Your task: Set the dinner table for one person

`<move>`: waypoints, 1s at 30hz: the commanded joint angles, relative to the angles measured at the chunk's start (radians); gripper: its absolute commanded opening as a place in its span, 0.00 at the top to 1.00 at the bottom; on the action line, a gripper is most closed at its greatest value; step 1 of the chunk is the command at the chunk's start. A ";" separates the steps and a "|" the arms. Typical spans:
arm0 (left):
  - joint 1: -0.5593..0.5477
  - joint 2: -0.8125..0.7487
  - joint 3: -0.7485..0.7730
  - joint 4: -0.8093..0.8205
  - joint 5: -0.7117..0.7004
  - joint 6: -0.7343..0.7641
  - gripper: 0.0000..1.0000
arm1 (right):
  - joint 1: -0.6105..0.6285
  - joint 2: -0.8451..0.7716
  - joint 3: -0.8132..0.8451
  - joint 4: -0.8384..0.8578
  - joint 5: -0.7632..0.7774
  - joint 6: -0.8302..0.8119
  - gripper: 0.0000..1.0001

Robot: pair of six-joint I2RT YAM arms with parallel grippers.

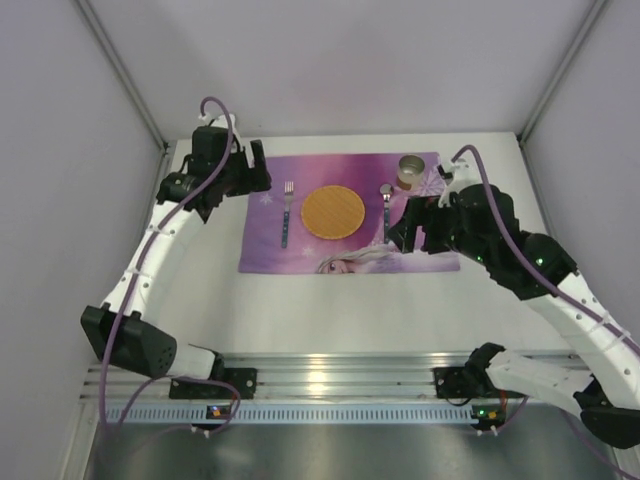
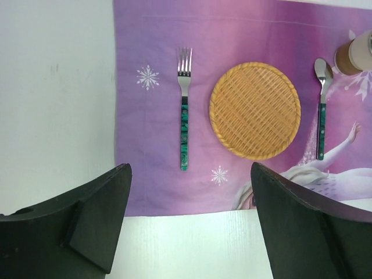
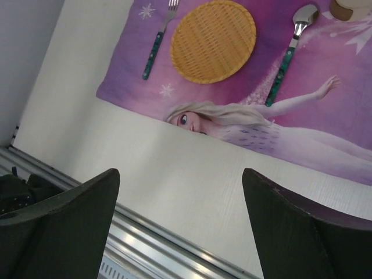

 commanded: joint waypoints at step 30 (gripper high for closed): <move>0.000 -0.393 0.012 -0.237 -0.065 0.000 0.01 | 0.026 -0.178 -0.272 0.237 -0.149 0.026 0.00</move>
